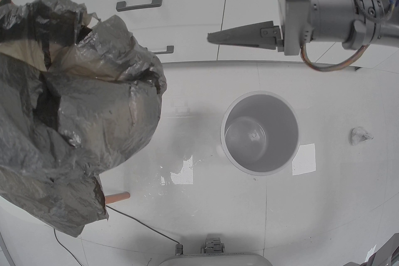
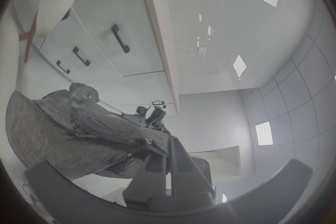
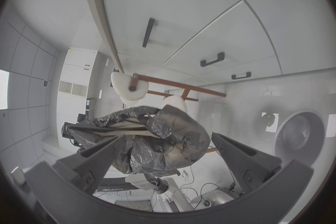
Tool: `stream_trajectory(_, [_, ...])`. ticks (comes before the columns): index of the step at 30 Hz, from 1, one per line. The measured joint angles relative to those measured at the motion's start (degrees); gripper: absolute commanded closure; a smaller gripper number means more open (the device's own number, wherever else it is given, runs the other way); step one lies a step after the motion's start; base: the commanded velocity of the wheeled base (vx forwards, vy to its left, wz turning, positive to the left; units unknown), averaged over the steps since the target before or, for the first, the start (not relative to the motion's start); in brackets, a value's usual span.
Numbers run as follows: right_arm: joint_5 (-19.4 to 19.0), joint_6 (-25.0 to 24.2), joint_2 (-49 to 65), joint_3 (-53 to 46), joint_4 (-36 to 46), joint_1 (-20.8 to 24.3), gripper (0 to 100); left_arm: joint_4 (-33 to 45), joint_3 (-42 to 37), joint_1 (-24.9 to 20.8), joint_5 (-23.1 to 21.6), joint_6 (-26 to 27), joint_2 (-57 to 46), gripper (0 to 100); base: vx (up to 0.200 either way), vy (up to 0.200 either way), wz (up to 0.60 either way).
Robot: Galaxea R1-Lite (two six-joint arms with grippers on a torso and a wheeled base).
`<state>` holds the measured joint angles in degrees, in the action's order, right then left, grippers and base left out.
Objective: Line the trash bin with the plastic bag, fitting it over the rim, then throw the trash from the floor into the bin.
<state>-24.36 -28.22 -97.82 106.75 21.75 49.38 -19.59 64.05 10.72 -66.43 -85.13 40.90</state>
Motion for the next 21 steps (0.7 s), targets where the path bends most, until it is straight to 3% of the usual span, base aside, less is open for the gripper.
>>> stream_trajectory(10, [-1.78,-1.66,-2.56,-1.05,0.12,4.17,0,-4.96,3.95,-0.02,3.56,-0.76,1.95,100,0.0,0.0,0.0])
stream_trajectory(21, [-1.94,-1.94,-5.83,-0.15,-0.32,5.85,0,-5.07,8.96,-0.11,3.89,-1.48,3.58,100,0.0,0.0,0.0])
